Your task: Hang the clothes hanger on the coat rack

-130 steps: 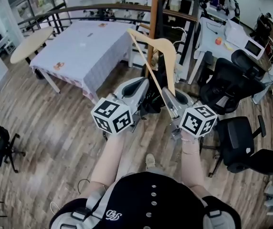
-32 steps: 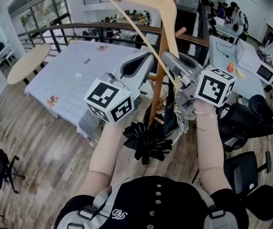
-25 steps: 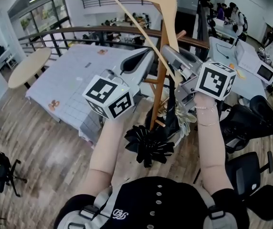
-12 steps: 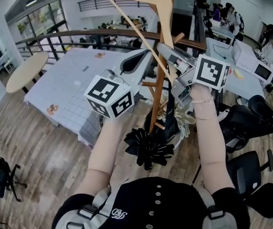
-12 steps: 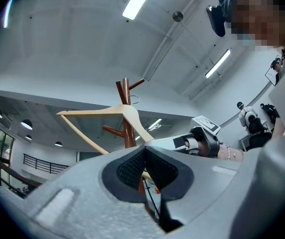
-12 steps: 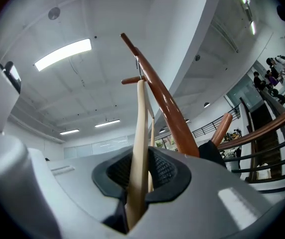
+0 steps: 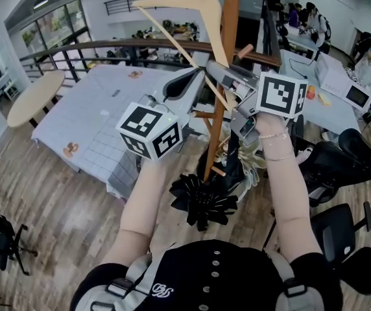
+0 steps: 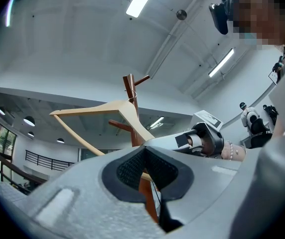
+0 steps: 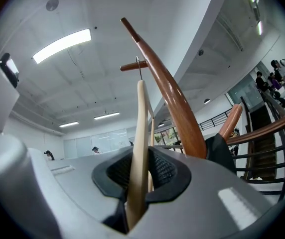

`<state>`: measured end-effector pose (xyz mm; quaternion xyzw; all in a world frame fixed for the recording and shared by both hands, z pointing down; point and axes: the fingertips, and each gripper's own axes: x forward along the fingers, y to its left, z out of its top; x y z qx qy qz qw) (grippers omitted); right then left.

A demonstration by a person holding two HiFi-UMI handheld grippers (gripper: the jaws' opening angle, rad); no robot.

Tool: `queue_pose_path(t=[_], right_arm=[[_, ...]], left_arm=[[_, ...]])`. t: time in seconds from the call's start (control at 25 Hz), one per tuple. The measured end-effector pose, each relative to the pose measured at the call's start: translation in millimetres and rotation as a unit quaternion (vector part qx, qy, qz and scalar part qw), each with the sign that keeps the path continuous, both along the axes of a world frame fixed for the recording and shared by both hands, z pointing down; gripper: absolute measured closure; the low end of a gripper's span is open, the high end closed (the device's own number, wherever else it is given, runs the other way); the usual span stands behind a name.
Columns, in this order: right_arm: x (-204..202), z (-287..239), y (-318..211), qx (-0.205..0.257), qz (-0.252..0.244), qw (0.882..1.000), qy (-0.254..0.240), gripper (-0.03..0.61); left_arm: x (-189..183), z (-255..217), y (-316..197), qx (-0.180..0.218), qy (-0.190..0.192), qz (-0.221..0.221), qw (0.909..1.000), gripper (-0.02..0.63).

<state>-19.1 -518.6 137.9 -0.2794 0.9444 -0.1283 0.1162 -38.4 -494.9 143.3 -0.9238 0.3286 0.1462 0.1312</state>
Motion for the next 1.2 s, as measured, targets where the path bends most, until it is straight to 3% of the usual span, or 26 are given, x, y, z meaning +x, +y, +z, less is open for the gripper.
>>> queue_pose_path(t=[0.32,0.56,0.76,1.04,1.2], right_arm=[[6.2,12.3,-4.8,-0.011,0.015,1.0,0.011,0.528],[9.3,13.3,-3.6,-0.024,0.01,1.0,-0.009,0.525],[8.1,7.0,7.0,-0.014,-0.015,0.999,-0.027,0.481],[14.8,3.0,24.0,0.038,0.013,0.999,0.005,0.453],[19.5,0.5,35.1,0.047,0.013,0.999,0.0,0.436]], left_arm=[[-0.2,9.0,-3.2,-0.011,0.003,0.001,0.9999,0.615],[4.9,15.9,-4.0,-0.02,0.002,0.005,0.9998,0.615],[15.5,21.4,1.8,-0.024,-0.002,0.013,0.9996,0.615],[22.7,27.9,10.5,-0.028,0.001,0.021,0.9994,0.615],[25.7,31.3,16.8,-0.029,0.003,0.024,0.9993,0.615]])
